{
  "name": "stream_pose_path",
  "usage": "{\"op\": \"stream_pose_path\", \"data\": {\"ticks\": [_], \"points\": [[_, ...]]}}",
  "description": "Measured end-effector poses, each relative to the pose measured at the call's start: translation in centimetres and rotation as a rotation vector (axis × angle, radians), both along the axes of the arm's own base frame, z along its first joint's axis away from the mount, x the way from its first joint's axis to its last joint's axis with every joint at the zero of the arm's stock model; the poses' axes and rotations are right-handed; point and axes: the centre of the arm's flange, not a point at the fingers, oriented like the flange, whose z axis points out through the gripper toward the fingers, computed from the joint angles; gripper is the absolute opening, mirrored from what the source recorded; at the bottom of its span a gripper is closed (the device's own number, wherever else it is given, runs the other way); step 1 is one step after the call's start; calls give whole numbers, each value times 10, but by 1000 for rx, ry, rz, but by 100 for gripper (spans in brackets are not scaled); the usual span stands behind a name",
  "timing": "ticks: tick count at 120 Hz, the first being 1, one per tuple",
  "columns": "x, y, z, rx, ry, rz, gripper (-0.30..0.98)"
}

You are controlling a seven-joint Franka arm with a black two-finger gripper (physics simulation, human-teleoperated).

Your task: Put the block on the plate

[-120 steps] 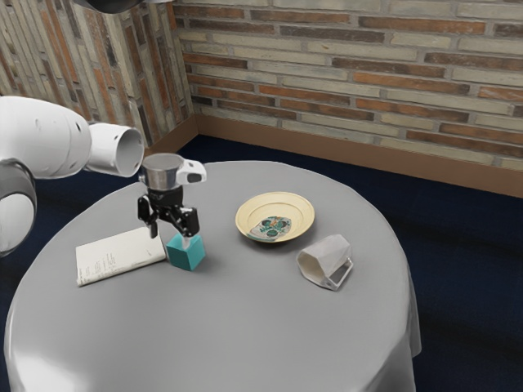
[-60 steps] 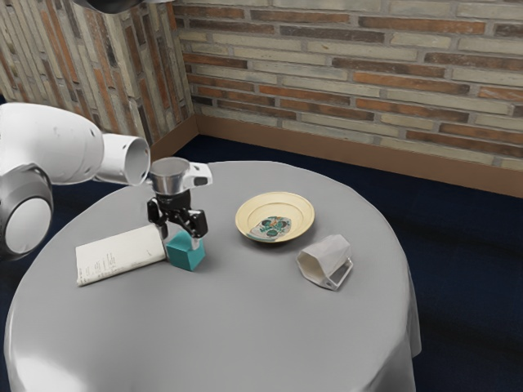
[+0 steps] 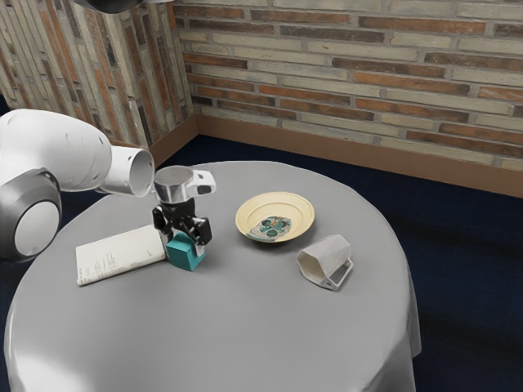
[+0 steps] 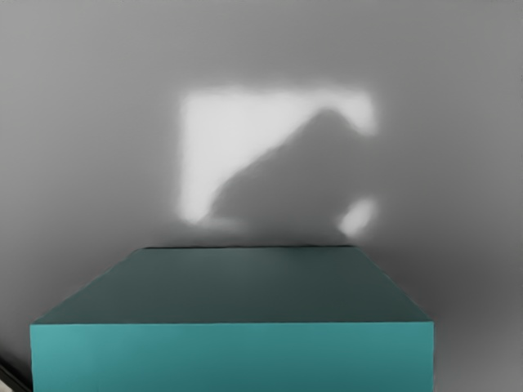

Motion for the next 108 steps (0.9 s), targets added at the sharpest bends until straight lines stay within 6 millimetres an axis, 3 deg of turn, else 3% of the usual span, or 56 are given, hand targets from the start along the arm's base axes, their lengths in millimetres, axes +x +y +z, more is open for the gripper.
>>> {"op": "stream_pose_path", "data": {"ticks": [34,79,94,108], "points": [[1,1,1,0,-9,-8,46],[2,0,9,2,-22,-20,40],[6,-13,41,-12,-69,-44,39],[19,-49,83,-15,-128,-120,38]]}}
